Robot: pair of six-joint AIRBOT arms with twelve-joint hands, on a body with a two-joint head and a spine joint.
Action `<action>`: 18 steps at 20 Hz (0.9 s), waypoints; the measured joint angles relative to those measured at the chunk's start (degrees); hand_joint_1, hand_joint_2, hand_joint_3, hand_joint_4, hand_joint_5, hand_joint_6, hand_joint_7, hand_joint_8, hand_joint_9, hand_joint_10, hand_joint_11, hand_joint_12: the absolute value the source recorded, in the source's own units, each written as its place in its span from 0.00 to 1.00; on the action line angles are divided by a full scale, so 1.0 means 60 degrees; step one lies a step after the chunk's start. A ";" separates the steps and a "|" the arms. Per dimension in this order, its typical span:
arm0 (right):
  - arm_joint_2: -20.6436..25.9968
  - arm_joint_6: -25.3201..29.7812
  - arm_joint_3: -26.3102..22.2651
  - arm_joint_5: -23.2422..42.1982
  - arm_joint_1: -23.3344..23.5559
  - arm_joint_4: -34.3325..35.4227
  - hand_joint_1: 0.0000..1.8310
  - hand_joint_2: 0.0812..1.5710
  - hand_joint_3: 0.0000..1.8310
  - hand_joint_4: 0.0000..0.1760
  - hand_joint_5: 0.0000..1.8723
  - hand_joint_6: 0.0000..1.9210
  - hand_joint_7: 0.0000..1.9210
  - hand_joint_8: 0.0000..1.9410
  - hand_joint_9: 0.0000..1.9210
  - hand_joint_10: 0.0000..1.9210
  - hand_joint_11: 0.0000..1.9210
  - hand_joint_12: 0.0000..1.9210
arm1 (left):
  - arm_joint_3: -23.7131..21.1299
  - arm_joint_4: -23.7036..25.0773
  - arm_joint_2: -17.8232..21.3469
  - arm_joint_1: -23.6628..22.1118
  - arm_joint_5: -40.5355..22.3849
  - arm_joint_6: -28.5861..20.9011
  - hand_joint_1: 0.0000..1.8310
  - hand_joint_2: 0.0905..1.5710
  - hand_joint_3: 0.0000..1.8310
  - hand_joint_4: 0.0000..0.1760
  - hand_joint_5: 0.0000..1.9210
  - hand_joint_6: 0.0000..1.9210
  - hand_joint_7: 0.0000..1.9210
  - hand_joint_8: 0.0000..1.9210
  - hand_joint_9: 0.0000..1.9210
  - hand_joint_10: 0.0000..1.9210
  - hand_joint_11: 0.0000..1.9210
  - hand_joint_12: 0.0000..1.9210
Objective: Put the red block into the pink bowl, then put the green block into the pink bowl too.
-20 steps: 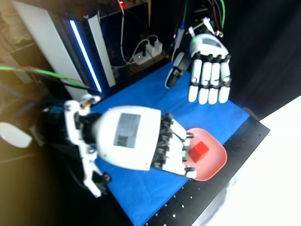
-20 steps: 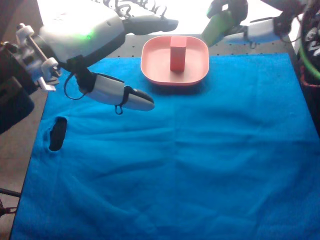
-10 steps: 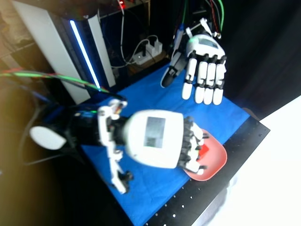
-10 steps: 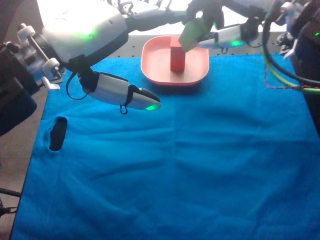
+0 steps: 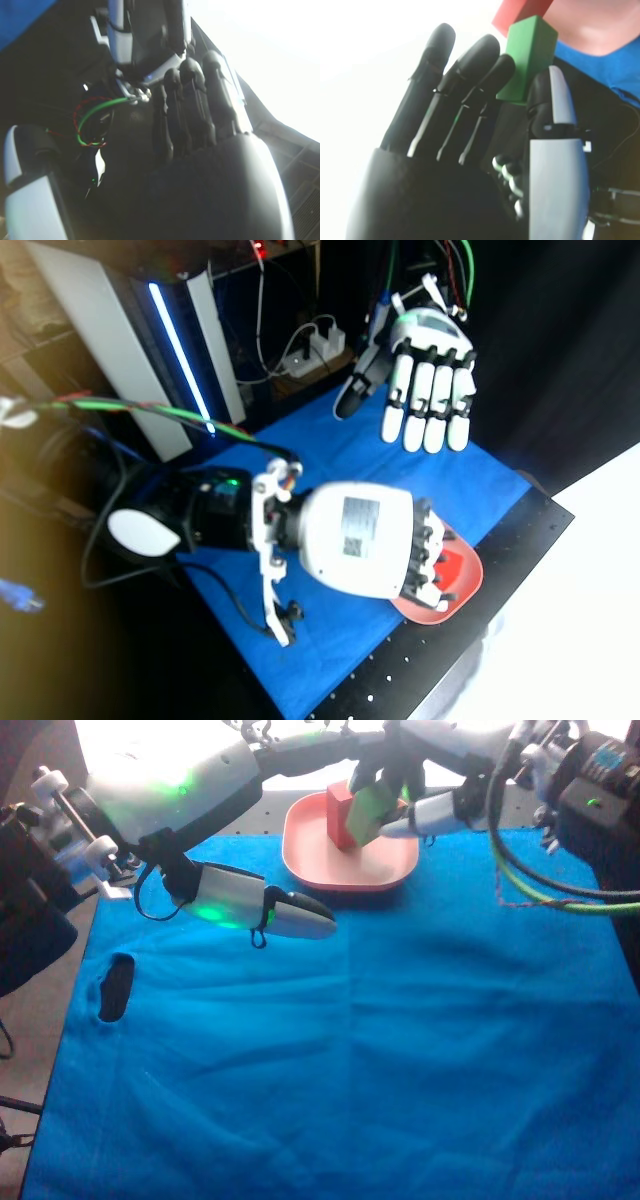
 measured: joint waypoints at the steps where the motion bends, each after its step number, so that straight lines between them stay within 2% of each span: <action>1: -0.0098 0.0004 0.0062 -0.0018 -0.0036 -0.0011 0.69 0.67 0.00 0.00 0.52 0.43 0.59 0.46 0.61 0.20 0.45 0.61 | -0.0022 -0.0007 0.0000 0.0000 -0.0022 -0.0004 0.37 0.49 0.00 0.52 0.15 0.00 0.19 0.00 0.13 0.00 0.07 0.00; 2: -0.0197 0.0004 0.0138 -0.0106 -0.0051 -0.0018 0.70 0.67 0.00 0.00 0.53 0.40 0.58 0.49 0.63 0.22 0.46 0.67 | -0.0036 0.0025 0.0000 0.0004 -0.0084 -0.0007 0.36 0.50 0.01 0.43 0.15 0.00 0.20 0.00 0.14 0.00 0.08 0.01; 3: -0.0280 0.0004 0.0229 -0.0197 -0.0087 -0.0015 0.70 0.67 0.00 0.00 0.53 0.39 0.58 0.50 0.63 0.25 0.46 0.70 | -0.0040 0.0051 0.0000 0.0007 -0.0131 -0.0007 0.36 0.50 0.00 0.40 0.15 0.00 0.20 0.00 0.14 0.00 0.08 0.01; 4: -0.0284 0.0004 0.0229 -0.0197 -0.0091 -0.0011 0.70 0.67 0.00 0.00 0.53 0.39 0.58 0.50 0.63 0.25 0.46 0.70 | -0.0040 0.0051 0.0000 0.0007 -0.0131 -0.0011 0.36 0.50 0.00 0.40 0.15 0.00 0.20 0.00 0.14 0.00 0.08 0.01; 6: -0.0317 0.0004 0.0302 -0.0302 -0.0102 -0.0007 0.69 0.67 0.00 0.00 0.54 0.38 0.58 0.49 0.61 0.25 0.44 0.69 | -0.0036 0.0033 0.0004 0.0007 -0.0127 -0.0011 0.35 0.51 0.01 0.32 0.16 0.00 0.21 0.00 0.17 0.01 0.13 0.02; 9: -0.0419 0.0004 0.0401 -0.0379 -0.0106 0.0000 0.70 0.67 0.00 0.00 0.57 0.33 0.58 0.50 0.60 0.31 0.44 0.70 | -0.0040 0.0044 0.0000 0.0007 -0.0153 -0.0040 0.36 0.52 0.00 0.35 0.15 0.00 0.21 0.00 0.17 0.00 0.12 0.01; 10: -0.0503 0.0004 0.0452 -0.0415 -0.0109 -0.0007 0.70 0.67 0.00 0.00 0.57 0.32 0.58 0.51 0.59 0.31 0.43 0.70 | -0.0040 0.0033 0.0004 0.0007 -0.0171 -0.0040 0.36 0.51 0.00 0.44 0.14 0.00 0.21 0.00 0.17 0.00 0.12 0.01; 12: -0.0565 0.0004 0.0466 -0.0452 -0.0109 -0.0011 0.70 0.66 0.00 0.00 0.56 0.34 0.59 0.49 0.60 0.27 0.43 0.66 | -0.0040 0.0029 0.0004 0.0007 -0.0182 -0.0044 0.37 0.51 0.00 0.33 0.14 0.00 0.20 0.00 0.16 0.00 0.11 0.01; 13: -0.0583 0.0004 0.0466 -0.0455 -0.0109 -0.0011 0.70 0.66 0.00 0.00 0.56 0.35 0.60 0.46 0.62 0.22 0.43 0.63 | -0.0040 0.0025 0.0011 0.0007 -0.0182 -0.0044 0.36 0.51 0.00 0.24 0.14 0.00 0.21 0.00 0.17 0.00 0.12 0.01; 14: -0.0586 0.0004 0.0466 -0.0455 -0.0109 -0.0011 0.65 0.67 0.00 0.00 0.55 0.44 0.58 0.24 0.62 0.19 0.42 0.64 | -0.0044 -0.0018 0.0015 0.0007 -0.0182 -0.0047 0.36 0.52 0.00 0.22 0.15 0.00 0.21 0.00 0.18 0.01 0.13 0.01; 15: -0.0586 0.0004 0.0466 -0.0455 -0.0109 -0.0007 0.55 0.60 0.00 0.00 0.46 0.17 0.59 0.16 0.64 0.22 0.44 0.72 | -0.0058 -0.0051 0.0015 0.0007 -0.0182 -0.0047 0.36 0.52 0.00 0.30 0.14 0.00 0.20 0.00 0.17 0.00 0.13 0.01; 16: -0.0586 0.0000 0.0470 -0.0463 -0.0109 -0.0007 0.52 0.57 0.00 0.00 0.45 0.05 0.61 0.08 0.62 0.25 0.44 0.73 | -0.0058 -0.0047 0.0015 0.0007 -0.0182 -0.0051 0.36 0.52 0.00 0.28 0.14 0.00 0.20 0.00 0.17 0.00 0.13 0.01; 17: -0.0583 0.0011 0.0470 -0.0466 -0.0109 0.0000 0.51 0.53 0.00 0.00 0.44 0.01 0.60 0.04 0.60 0.23 0.42 0.70 | -0.0058 -0.0051 0.0011 0.0011 -0.0182 -0.0051 0.36 0.52 0.00 0.32 0.14 0.00 0.21 0.00 0.18 0.00 0.13 0.01; 18: -0.0583 0.0015 0.0470 -0.0463 -0.0109 0.0000 0.48 0.51 0.00 0.00 0.40 0.00 0.53 0.01 0.52 0.13 0.31 0.65 | -0.0058 -0.0058 0.0011 0.0029 -0.0197 -0.0051 0.35 0.52 0.00 0.34 0.14 0.00 0.21 0.00 0.17 0.00 0.13 0.01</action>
